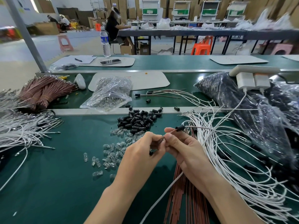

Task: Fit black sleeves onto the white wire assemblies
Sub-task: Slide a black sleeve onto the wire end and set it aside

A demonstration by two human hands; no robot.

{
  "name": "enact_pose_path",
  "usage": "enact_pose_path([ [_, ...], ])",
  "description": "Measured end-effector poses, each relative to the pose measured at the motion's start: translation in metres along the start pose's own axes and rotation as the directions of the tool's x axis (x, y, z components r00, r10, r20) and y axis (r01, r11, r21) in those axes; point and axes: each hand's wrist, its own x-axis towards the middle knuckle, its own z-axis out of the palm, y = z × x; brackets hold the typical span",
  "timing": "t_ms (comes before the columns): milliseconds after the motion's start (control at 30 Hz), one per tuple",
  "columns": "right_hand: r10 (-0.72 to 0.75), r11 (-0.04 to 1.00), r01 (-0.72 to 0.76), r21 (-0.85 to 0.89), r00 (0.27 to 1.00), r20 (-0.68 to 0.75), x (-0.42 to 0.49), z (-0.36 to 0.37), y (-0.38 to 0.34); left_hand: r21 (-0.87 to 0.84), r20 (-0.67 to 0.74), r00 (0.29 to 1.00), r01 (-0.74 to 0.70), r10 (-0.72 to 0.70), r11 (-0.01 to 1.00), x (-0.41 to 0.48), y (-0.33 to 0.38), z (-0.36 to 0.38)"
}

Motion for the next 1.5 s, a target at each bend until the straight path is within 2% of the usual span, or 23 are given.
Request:
enact_pose_path([
  [133,0.052,0.998,-0.053,0.043,0.998,0.017,0.000,0.000,-0.002,-0.007,0.002,1.000,-0.004,0.004,1.000,0.001,0.000,-0.002],
  [300,0.047,0.998,-0.049,0.041,0.998,0.048,-0.001,0.001,-0.003,-0.012,0.004,1.000,0.014,-0.014,1.000,0.000,-0.001,-0.002],
  [533,0.025,0.998,-0.023,0.058,0.999,-0.041,0.002,-0.001,-0.003,0.005,0.029,0.999,0.027,-0.027,1.000,0.002,0.002,-0.002],
  [1000,0.065,0.992,-0.066,0.103,0.998,0.015,0.001,0.000,-0.006,-0.040,-0.004,0.999,0.054,-0.055,0.998,0.001,0.003,0.000],
  [1233,0.073,0.987,-0.053,0.154,0.989,-0.127,0.005,-0.002,-0.009,-0.045,-0.052,0.996,0.068,-0.071,0.997,0.002,0.001,-0.001],
  [1333,0.071,0.991,-0.054,0.122,0.988,-0.135,0.003,-0.003,-0.011,-0.043,-0.046,0.997,0.056,-0.058,0.998,0.002,0.000,0.000],
  [1500,0.082,0.997,-0.082,0.001,0.996,-0.035,-0.001,0.002,-0.010,-0.041,-0.004,1.000,0.030,-0.030,0.999,0.002,-0.002,0.001],
])
